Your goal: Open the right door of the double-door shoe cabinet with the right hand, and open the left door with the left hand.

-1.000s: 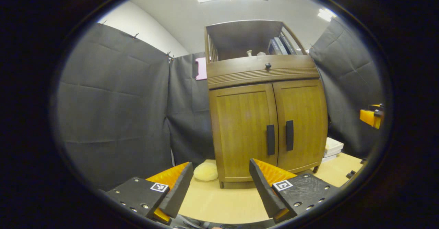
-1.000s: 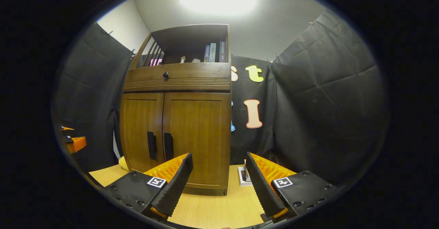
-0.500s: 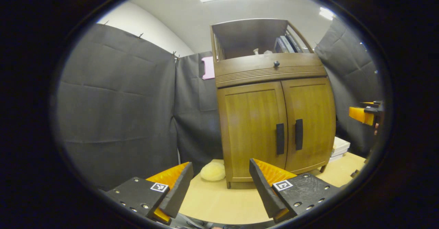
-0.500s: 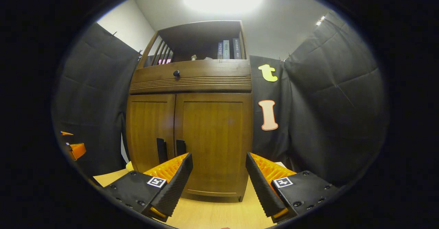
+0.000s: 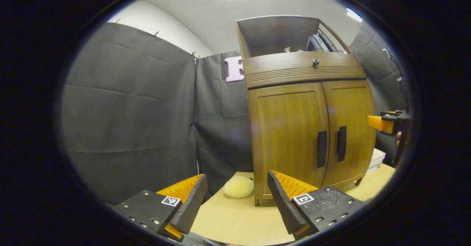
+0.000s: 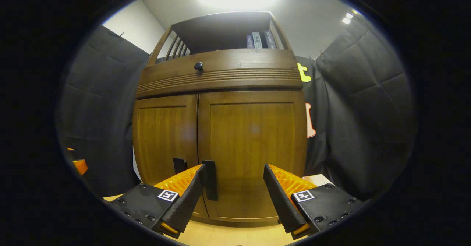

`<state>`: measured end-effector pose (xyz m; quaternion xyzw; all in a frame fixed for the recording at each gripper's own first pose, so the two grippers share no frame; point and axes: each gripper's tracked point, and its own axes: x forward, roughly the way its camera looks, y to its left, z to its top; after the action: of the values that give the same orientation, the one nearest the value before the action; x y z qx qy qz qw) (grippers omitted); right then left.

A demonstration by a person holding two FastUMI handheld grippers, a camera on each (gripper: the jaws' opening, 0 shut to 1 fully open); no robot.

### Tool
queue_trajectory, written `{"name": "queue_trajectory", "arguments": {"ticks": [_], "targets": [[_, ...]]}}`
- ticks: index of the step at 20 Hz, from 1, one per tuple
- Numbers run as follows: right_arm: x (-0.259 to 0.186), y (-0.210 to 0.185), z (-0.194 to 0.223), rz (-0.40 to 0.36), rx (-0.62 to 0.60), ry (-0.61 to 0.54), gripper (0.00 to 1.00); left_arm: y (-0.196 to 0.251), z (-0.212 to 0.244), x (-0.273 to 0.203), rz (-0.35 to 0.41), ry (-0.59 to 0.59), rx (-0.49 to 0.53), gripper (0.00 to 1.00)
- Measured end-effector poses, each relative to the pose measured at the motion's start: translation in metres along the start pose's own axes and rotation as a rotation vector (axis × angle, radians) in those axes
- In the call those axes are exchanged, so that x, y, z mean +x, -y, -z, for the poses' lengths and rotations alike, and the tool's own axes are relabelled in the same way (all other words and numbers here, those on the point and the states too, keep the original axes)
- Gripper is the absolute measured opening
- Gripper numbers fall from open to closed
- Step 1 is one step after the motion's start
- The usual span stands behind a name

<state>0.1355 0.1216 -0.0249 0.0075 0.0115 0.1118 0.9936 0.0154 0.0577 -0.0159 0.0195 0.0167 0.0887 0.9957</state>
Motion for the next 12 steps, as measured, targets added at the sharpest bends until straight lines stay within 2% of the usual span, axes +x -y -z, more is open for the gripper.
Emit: {"name": "queue_trajectory", "arguments": {"ticks": [12], "targets": [[0.072, -0.031, 0.037, -0.007, 0.010, -0.087, 0.98, -0.009, 0.012, 0.027, -0.003, -0.015, 0.003, 0.97]]}}
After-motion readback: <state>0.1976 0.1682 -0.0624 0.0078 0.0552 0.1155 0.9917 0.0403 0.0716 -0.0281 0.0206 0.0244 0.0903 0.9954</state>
